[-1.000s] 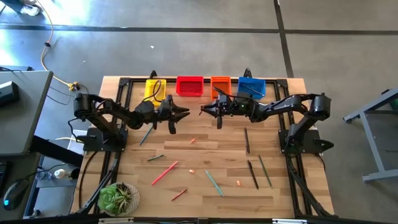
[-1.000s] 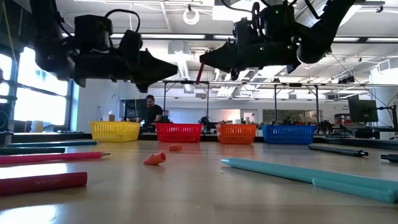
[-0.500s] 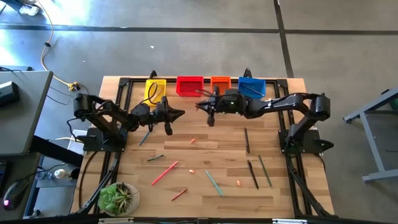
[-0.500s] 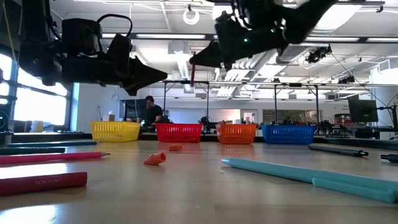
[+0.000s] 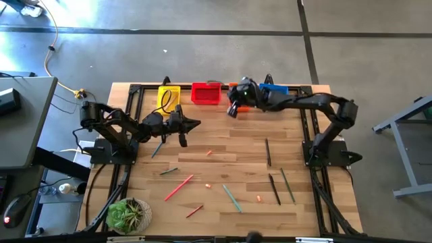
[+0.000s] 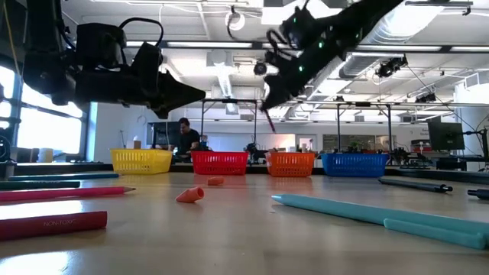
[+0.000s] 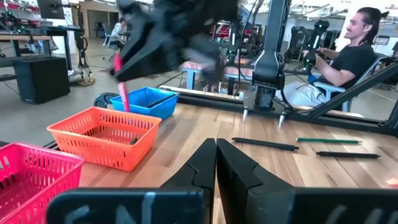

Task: Sort crayons/erasers/pens/pencils in bins
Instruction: Put the top red crayon into the orange basket

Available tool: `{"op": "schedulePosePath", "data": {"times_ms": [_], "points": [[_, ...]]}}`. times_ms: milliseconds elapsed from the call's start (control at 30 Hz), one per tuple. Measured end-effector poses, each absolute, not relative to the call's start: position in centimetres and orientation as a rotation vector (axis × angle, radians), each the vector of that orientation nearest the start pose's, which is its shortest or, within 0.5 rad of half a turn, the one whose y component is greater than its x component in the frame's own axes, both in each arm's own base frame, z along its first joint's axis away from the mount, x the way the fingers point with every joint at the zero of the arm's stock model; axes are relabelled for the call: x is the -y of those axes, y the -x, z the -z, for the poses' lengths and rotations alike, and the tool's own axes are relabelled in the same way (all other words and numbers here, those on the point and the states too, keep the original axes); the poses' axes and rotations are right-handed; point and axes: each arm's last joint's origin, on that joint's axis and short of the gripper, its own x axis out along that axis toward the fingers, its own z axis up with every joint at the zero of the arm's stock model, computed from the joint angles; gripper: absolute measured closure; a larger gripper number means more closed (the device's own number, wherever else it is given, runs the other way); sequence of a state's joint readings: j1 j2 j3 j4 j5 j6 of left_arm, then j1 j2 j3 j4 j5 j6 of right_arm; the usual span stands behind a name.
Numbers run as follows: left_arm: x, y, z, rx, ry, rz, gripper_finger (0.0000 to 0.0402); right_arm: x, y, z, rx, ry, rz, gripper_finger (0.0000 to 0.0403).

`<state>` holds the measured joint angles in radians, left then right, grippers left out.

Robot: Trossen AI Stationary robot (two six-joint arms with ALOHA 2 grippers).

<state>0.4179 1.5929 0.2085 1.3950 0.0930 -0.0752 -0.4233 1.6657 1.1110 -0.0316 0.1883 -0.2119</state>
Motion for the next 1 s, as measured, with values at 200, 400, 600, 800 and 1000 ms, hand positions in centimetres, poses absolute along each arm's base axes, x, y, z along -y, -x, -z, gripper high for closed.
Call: {"op": "schedulePosePath", "data": {"times_ms": [200,400,600,800,1000], "points": [[-9.0,-20.8,-13.8,0.016,0.083,-0.324,0.0399,20.2,-32.2,-19.1,-0.764,0.037,0.633,0.0387],[-9.0,-20.8,-13.7,0.010,0.085,-0.325,0.0399,22.1,-31.8,-16.5,-0.798,-0.041,0.675,0.0387],[-9.0,-20.8,-13.8,0.009,0.076,-0.325,0.0399,22.9,-31.3,-16.3,-0.787,-0.098,0.690,0.0387],[-9.0,-20.8,-13.8,0.009,0.076,-0.325,0.0399,23.2,-30.8,-16.1,-0.807,-0.120,0.699,0.0387],[-9.0,-20.8,-13.7,0.009,0.079,-0.325,0.0399,23.1,-30.8,-15.8,-0.814,-0.147,0.695,0.0386]]}}
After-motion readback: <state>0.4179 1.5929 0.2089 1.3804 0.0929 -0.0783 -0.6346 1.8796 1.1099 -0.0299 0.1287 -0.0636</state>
